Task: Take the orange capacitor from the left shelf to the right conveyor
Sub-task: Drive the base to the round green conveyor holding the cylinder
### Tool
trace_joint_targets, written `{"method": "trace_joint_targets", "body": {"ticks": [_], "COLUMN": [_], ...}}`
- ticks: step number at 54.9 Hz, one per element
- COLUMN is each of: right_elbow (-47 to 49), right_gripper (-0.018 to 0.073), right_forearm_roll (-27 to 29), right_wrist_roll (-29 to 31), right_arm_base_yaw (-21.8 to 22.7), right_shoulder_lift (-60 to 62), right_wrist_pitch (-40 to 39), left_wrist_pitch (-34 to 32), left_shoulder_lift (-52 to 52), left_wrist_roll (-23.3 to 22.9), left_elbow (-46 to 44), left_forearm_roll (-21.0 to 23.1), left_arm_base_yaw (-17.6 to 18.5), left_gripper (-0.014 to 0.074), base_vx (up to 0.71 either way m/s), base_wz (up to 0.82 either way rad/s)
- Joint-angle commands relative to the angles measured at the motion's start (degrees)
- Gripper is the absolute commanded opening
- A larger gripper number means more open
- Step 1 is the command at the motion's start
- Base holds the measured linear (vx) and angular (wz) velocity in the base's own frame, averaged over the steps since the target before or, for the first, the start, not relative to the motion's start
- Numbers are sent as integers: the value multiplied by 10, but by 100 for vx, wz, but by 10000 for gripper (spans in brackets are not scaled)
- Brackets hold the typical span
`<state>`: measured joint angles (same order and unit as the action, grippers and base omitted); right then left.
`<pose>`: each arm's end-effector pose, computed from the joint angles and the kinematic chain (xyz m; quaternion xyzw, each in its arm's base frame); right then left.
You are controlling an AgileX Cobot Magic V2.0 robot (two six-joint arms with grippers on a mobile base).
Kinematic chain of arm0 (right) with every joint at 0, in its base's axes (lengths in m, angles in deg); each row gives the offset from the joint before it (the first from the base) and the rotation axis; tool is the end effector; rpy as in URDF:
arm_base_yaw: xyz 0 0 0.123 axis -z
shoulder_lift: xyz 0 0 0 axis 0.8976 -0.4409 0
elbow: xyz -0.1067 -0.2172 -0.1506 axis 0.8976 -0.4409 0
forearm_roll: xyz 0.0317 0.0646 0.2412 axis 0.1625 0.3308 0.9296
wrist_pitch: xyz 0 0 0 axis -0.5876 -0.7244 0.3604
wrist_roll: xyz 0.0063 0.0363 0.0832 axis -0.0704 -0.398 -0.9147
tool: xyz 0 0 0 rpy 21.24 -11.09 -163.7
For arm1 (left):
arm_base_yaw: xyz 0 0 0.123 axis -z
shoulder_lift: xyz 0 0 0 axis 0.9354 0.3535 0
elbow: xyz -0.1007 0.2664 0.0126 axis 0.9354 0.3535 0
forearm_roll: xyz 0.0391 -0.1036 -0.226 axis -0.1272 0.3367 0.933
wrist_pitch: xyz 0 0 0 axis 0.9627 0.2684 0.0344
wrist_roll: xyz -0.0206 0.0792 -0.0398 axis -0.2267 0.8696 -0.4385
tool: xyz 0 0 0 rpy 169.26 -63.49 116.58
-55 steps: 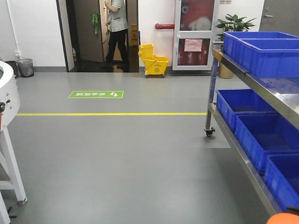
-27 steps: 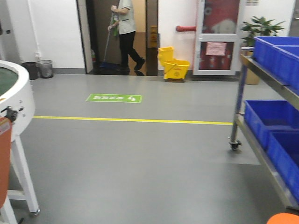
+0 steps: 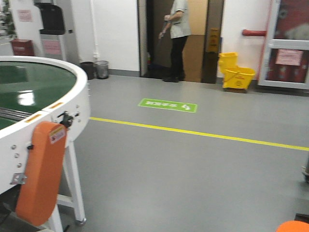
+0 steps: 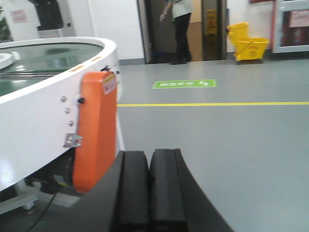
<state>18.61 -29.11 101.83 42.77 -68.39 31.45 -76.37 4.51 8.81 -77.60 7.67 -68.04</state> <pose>0.0605 0.0687 0.3811 -0.3146 0.6837 0.2708 0.6002 0.0562 -0.0018 0.1910 0.0326 0.7331 0.0114 0.6792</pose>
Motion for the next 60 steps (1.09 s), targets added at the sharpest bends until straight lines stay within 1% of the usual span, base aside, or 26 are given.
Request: {"method": "trace_joint_targets", "body": {"ticks": [1, 30, 60], "right_elbow": [16, 16, 16], "right_gripper": [327, 327, 327], "right_forearm_roll": [21, 21, 21], "right_wrist_roll": [6, 6, 6], "right_arm_base_yaw": [-1, -1, -1], "right_shoulder_lift": [-3, -3, -3], "right_wrist_pitch": [-36, -36, -36], "left_wrist_pitch": [-47, -47, -47], "left_shoulder_lift": [-7, -7, -7], "left_wrist_roll": [-1, -1, -1], "left_elbow": [19, 19, 19], "left_forearm_roll": [2, 2, 2], "left_arm_base_yaw": [3, 3, 3], "left_gripper": [-6, -6, -6], "base_vx": [25, 24, 15], "base_wz": [43, 41, 48]}}
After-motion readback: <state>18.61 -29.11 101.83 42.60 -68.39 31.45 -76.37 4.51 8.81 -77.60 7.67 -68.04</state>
